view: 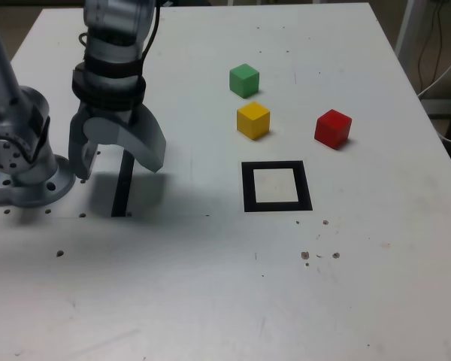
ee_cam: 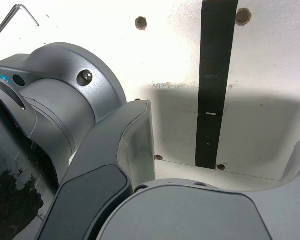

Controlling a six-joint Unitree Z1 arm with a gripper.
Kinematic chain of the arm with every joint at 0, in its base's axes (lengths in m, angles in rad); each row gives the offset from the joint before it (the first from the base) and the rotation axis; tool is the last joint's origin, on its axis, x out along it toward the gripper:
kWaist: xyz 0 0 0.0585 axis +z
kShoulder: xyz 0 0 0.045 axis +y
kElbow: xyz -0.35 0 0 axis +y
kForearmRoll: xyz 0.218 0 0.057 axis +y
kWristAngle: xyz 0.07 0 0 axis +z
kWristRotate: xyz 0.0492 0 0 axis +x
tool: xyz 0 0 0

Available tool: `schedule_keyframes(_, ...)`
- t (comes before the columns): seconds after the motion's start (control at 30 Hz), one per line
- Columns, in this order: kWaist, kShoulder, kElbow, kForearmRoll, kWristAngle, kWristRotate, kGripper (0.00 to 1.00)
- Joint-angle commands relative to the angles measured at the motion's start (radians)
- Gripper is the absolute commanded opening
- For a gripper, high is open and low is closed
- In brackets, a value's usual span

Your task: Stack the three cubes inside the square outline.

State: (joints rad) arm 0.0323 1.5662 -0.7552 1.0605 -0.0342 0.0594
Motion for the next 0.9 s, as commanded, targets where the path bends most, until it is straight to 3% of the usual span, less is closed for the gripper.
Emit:
schedule_keyframes(0.0, 0.001, 0.002, 0.0, -0.001, -0.001, -0.001, 0.99)
schedule_keyframes(0.87, 0.001, 0.009, -0.038, 0.029, 0.004, -0.001, 1.0)
